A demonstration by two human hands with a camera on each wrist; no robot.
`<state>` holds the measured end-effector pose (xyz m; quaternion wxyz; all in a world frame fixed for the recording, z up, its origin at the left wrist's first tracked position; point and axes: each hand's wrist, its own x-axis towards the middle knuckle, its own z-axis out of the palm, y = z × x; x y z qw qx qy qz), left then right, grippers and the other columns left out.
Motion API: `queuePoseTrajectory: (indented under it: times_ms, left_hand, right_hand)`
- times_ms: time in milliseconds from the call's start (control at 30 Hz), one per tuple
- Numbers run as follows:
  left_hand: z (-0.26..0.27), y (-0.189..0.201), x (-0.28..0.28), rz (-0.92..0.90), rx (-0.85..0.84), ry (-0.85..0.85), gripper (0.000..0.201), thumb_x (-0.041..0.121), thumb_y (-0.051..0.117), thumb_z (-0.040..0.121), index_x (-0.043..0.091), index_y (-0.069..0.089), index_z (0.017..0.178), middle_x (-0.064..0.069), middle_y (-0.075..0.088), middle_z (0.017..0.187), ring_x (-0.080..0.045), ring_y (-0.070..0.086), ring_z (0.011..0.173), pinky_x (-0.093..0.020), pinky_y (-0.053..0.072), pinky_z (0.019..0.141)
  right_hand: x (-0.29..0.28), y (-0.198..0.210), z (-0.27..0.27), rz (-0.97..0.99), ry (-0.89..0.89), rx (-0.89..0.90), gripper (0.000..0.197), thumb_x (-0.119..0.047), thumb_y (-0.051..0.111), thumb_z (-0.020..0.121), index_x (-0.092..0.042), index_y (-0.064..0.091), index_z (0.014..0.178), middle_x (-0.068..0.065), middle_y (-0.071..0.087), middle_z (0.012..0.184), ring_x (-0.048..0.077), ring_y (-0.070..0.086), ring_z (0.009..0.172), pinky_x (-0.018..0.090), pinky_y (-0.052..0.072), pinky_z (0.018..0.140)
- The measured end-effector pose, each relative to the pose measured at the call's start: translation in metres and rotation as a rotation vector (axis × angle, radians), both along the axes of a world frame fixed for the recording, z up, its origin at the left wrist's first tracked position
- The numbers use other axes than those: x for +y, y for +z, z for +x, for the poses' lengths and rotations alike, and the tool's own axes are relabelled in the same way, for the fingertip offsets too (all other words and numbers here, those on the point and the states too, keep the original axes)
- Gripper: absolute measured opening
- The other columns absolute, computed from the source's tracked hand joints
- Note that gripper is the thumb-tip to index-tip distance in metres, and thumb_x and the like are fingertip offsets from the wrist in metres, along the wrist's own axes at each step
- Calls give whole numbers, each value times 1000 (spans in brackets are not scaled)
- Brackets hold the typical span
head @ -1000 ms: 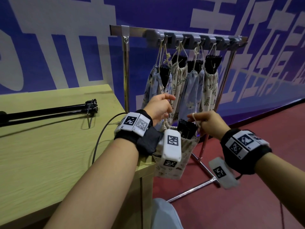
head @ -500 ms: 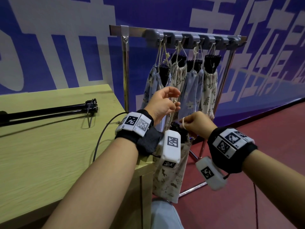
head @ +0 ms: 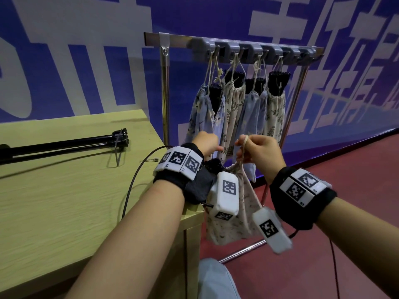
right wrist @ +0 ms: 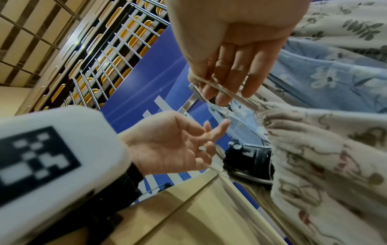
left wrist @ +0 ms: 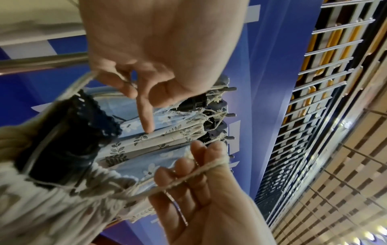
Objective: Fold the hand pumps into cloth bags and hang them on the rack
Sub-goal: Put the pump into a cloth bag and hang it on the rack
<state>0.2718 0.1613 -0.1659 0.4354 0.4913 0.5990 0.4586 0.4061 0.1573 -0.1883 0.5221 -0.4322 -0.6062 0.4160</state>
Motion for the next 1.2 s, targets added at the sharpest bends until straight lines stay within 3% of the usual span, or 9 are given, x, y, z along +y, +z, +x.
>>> queuePoseTrajectory:
  times_ms: [67, 133, 233, 333, 533, 767, 967, 1067, 1200]
  left_hand:
    - [-1, 2, -1, -18, -85, 53, 11, -1, 42, 91, 3, 52, 94, -6, 51, 79, -12, 44, 57, -20, 42, 46]
    - [1, 7, -3, 29, -279, 71, 23, -7, 35, 89, 1, 42, 110, -9, 43, 76, -15, 41, 53, -25, 43, 46]
    - [5, 13, -8, 133, -441, 26, 25, -14, 31, 88, 9, 35, 98, -9, 41, 81, -18, 45, 58, -30, 46, 56]
    - [7, 13, -9, 122, -443, -15, 26, -14, 33, 90, 8, 31, 104, -9, 42, 83, -22, 51, 65, -33, 48, 67]
    - [11, 13, -10, 82, -419, -119, 35, -15, 34, 89, 11, 28, 112, -7, 44, 93, -23, 58, 71, -31, 48, 71]
    - [11, 13, -13, 66, -380, -148, 42, -17, 34, 84, 13, 27, 113, -8, 45, 98, -23, 57, 68, -29, 42, 63]
    - [11, 9, -13, -1, -358, -260, 43, -14, 33, 82, 18, 25, 109, -9, 41, 90, -21, 47, 65, -32, 30, 61]
    - [17, 8, -17, -26, -281, -281, 45, -13, 35, 82, 18, 24, 113, -8, 43, 84, -20, 50, 61, -31, 29, 60]
    - [21, 25, -19, 67, -411, -251, 39, -15, 31, 85, 14, 28, 111, -8, 41, 81, -24, 60, 64, -39, 38, 72]
  right_hand:
    - [2, 4, -2, -10, -9, 19, 34, -15, 46, 99, -5, 59, 69, -2, 55, 47, 7, 53, 39, 19, 48, 47]
    - [9, 7, -1, -55, -28, -1, 34, -15, 44, 100, -4, 57, 70, -1, 52, 46, 7, 49, 35, 19, 45, 43]
    - [22, 6, 7, -176, -45, -242, 34, -17, 44, 100, -4, 56, 70, -5, 41, 35, 8, 35, 26, 16, 35, 34]
    - [23, 5, 18, -228, -28, -243, 33, -12, 46, 98, -4, 57, 68, 5, 45, 47, 8, 40, 26, 16, 41, 34]
    - [11, 8, 17, 165, -38, -251, 13, -7, 63, 87, -1, 70, 79, 14, 66, 68, 2, 58, 48, 13, 45, 46]
    - [27, -7, 8, 325, -220, -471, 16, -9, 60, 85, -5, 69, 73, 4, 65, 64, 19, 57, 58, 43, 54, 68]
    - [25, 2, 7, 343, -113, -583, 13, -8, 51, 88, -15, 62, 85, -7, 56, 64, 4, 50, 52, 26, 44, 57]
    - [34, 9, 9, 265, -128, -481, 23, 1, 43, 87, -16, 57, 81, -5, 53, 63, 3, 48, 46, 24, 41, 51]
    - [38, 12, 20, -112, 22, -268, 33, 6, 42, 88, -17, 62, 74, 4, 55, 71, 14, 50, 62, 31, 46, 60]
